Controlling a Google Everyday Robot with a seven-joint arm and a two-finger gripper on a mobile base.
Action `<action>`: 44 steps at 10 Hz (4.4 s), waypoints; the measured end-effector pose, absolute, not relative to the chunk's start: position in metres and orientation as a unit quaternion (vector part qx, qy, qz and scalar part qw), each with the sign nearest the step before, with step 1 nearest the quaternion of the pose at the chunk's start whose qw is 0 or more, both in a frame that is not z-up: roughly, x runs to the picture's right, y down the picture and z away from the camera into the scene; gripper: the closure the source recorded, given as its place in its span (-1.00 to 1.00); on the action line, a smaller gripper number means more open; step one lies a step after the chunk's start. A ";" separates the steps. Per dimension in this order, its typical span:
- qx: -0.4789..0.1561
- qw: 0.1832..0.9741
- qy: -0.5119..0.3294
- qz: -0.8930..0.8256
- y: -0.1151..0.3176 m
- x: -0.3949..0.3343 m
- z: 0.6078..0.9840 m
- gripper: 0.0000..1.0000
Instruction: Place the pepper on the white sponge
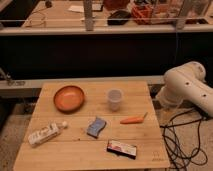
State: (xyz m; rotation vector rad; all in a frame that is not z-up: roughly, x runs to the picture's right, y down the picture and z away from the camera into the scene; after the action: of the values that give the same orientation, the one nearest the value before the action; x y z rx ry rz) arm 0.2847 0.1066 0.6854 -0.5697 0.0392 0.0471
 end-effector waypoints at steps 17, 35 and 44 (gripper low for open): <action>-0.307 0.942 -0.122 0.064 0.144 0.205 0.850 -0.60; -0.307 0.941 -0.132 0.045 0.168 0.142 0.868 0.99; -0.301 0.938 -0.163 -0.059 0.143 -0.008 0.825 0.99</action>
State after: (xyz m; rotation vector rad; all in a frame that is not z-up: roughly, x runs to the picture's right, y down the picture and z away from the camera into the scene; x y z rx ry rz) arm -0.0083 0.1433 0.8254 -0.6150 -0.3339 -0.1211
